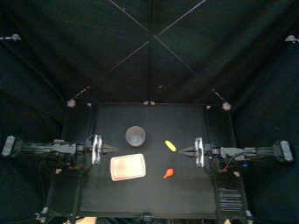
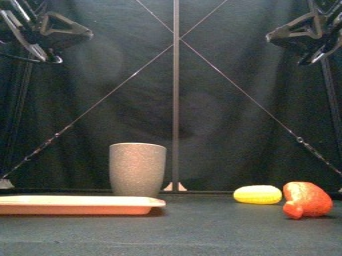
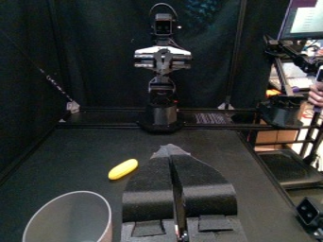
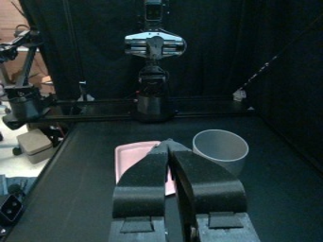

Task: Pick the corn then place it on the pink plate
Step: Pick the corn

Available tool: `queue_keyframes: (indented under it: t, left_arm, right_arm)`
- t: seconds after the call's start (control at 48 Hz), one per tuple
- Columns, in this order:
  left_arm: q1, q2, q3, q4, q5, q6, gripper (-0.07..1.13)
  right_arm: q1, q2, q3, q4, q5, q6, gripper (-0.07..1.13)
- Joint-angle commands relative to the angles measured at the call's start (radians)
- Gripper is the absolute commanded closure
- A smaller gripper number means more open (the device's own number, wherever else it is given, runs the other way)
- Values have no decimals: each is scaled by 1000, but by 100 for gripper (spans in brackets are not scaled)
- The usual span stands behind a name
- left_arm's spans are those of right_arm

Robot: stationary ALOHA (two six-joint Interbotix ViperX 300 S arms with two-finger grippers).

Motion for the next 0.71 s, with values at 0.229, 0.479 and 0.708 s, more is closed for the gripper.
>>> queue_keyframes:
  t: [0.229, 0.479, 0.708]
  left_arm:
    - [14, -31, -8, 0, -3, 3, 109]
    - [18, -49, -11, 0, -3, 3, 109]
    - [18, -48, -11, 0, -3, 3, 109]
  right_arm:
    - [-201, 106, -3, 149, 167, 51, 101]
    - [-299, 196, -58, 207, 301, 52, 92]
    - [-354, 285, -97, 281, 348, 54, 65]
